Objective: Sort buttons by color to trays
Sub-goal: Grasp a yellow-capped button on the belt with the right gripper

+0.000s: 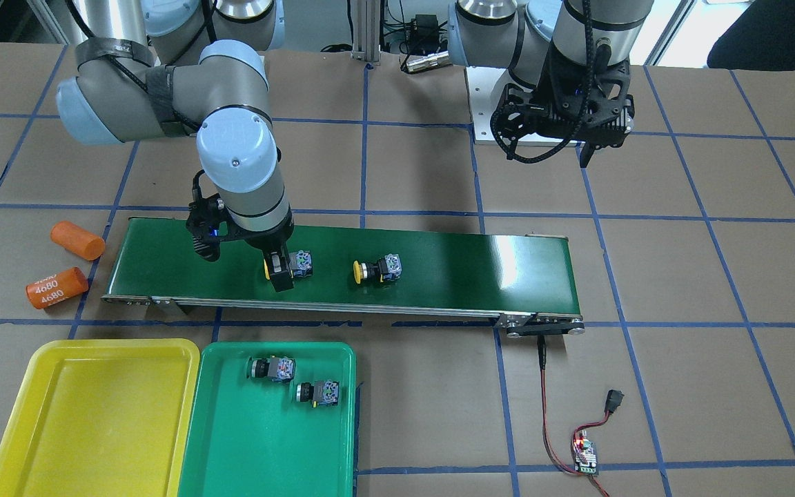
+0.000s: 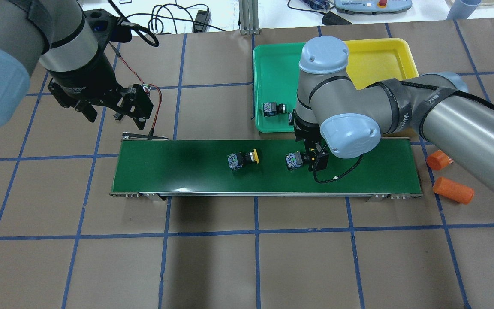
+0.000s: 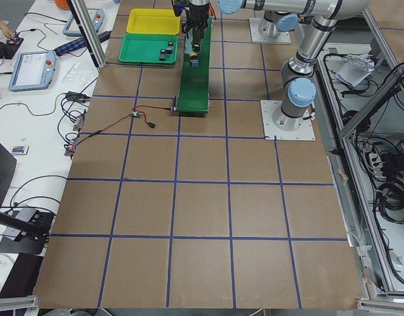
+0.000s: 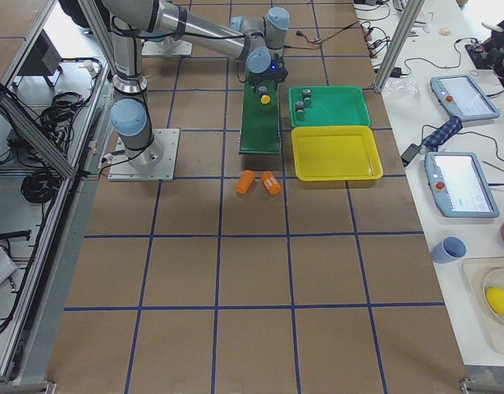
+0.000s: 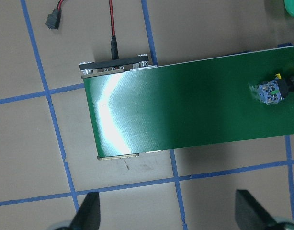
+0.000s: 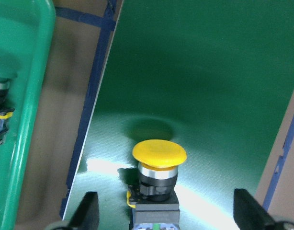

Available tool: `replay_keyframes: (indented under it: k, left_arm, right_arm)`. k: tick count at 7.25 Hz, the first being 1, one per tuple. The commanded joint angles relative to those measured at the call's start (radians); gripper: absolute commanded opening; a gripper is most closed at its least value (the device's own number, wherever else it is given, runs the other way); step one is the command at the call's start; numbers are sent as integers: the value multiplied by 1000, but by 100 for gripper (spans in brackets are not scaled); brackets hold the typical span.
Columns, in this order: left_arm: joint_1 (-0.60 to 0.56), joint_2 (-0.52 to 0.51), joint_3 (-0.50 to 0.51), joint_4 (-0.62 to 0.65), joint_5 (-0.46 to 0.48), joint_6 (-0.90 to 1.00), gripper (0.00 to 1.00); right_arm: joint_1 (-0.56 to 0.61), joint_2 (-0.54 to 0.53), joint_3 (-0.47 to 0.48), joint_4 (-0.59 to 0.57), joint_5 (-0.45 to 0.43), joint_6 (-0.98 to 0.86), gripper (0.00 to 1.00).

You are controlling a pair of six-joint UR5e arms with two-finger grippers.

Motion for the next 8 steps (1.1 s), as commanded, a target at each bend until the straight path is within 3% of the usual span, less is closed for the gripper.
replay_keyframes:
  k: [1, 4, 5, 6, 7, 8]
  left_arm:
    - [0, -19, 1, -3, -4, -9, 100]
    - [-2, -2, -3, -20, -6, -9, 100]
    - [0, -5, 0, -19, -9, 3, 100]
    - [0, -1, 21, -19, -10, -3, 100]
    - [-2, -3, 8, -20, -16, -18, 100]
    - [-2, -20, 23, -20, -18, -47, 100]
  right_arm:
    - [-1, 3, 9, 6, 0, 13, 100]
    - [-1, 33, 12, 3, 0, 7, 100]
    - [-3, 35, 24, -3, 0, 1, 91]
    - [-7, 35, 27, -3, -2, -25, 23]
    - [-35, 27, 24, -9, 6, -51, 0]
    - [-73, 20, 17, -6, 2, -106, 0]
